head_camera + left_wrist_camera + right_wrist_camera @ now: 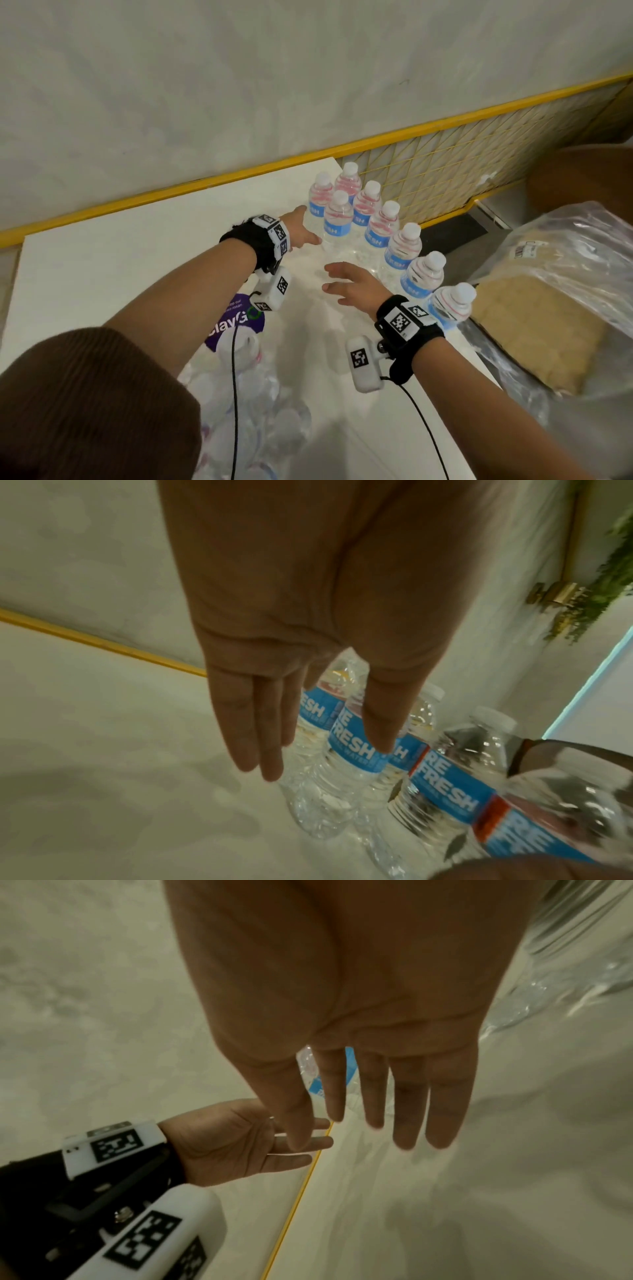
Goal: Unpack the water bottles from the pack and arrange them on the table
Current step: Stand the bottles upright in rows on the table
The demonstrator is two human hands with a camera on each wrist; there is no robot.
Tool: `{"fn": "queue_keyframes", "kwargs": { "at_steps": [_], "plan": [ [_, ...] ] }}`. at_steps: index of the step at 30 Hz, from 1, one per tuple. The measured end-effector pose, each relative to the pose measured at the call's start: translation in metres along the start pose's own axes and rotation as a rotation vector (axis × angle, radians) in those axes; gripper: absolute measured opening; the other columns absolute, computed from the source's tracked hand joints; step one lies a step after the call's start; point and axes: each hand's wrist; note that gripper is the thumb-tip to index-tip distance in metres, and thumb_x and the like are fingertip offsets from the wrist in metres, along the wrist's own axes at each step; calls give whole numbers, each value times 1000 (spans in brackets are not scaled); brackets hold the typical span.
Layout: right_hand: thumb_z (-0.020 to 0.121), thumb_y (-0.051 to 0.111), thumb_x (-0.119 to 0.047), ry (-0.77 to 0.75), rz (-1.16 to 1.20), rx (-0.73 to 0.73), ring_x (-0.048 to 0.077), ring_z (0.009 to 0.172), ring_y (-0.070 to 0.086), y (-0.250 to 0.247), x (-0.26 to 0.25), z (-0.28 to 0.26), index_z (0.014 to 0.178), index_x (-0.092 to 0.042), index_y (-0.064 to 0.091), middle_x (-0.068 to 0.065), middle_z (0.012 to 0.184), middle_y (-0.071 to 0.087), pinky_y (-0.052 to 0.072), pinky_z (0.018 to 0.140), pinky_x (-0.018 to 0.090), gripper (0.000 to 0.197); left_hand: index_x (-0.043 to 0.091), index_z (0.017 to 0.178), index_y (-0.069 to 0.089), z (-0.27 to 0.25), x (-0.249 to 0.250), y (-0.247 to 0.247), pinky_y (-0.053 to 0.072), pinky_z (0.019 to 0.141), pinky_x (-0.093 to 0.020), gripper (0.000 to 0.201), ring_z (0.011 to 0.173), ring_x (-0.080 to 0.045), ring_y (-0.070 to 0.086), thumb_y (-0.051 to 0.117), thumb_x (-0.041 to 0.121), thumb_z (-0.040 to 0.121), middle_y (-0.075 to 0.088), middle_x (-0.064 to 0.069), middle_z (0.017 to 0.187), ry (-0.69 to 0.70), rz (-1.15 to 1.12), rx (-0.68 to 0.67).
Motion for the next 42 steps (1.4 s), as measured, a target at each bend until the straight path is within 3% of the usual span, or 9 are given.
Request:
{"fn": "queue_keyframes", "kwargs": {
  "at_steps": [4,8,13,18,21,27,33,38,42],
  "plan": [
    [86,64,-9,-22,-46,-95,15,97,56,15,-5,-29,114,-17,58,-1,104,63,45,76,25,30,11,140,35,-41,-8,-3,43,90,-38,49,105,-29,55,53,13,94,54,-12,131,-37,95,-204],
    [87,60,-6,-47,-75,-169,10,88,59,33,-13,-60,106,-18,58,-8,89,65,45,74,22,22,13,129,51,-81,-11,-1,49,90,-35,43,103,-21,61,62,27,90,60,-6,110,32,275,-195],
    [87,61,-11,-80,-173,-206,10,90,59,51,-19,-98,107,-19,61,-9,92,66,46,78,25,21,17,125,55,-128,-12,4,52,89,-33,43,104,-18,65,64,35,87,65,-4,115,145,487,-186],
    [87,65,-17,-118,-298,-197,10,90,56,63,-20,-132,107,-18,64,-4,99,64,47,77,24,21,15,120,61,-168,-14,10,50,86,-31,37,87,-13,60,63,31,87,65,2,86,286,712,-196],
    [85,67,-25,-108,-416,-219,8,88,56,71,-15,-147,105,-21,65,-5,99,65,47,76,23,21,14,119,61,-186,-24,19,47,68,-21,33,76,-13,61,64,23,87,59,9,76,286,794,-265],
    [81,70,-30,-162,-669,-206,15,92,54,95,-10,-161,98,-22,70,1,101,60,42,83,24,19,17,123,61,-203,-48,36,41,76,-24,38,87,-13,54,65,23,85,62,3,102,328,990,-294],
    [70,78,-33,-119,-945,-140,27,105,50,116,1,-165,126,-24,52,8,119,44,46,93,36,62,24,129,55,-212,-59,38,41,79,-25,58,101,-16,56,75,36,76,60,1,121,306,1142,-336],
    [73,74,-16,-125,-925,-99,27,95,53,114,14,-167,129,-21,45,11,113,53,44,77,30,63,15,123,61,-207,-57,46,36,46,-13,43,54,-3,47,71,20,82,52,9,66,338,1132,-357],
    [77,66,-8,-113,-945,-46,25,88,51,98,15,-162,128,-19,44,7,100,48,37,71,28,56,16,118,65,-197,-48,48,54,63,-25,38,62,-17,62,70,23,81,72,-5,87,318,1052,-344]
  ]
}}
Point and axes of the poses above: each hand's wrist, its own z-axis towards the middle knuckle, its own y-axis out of the palm, x = y × z
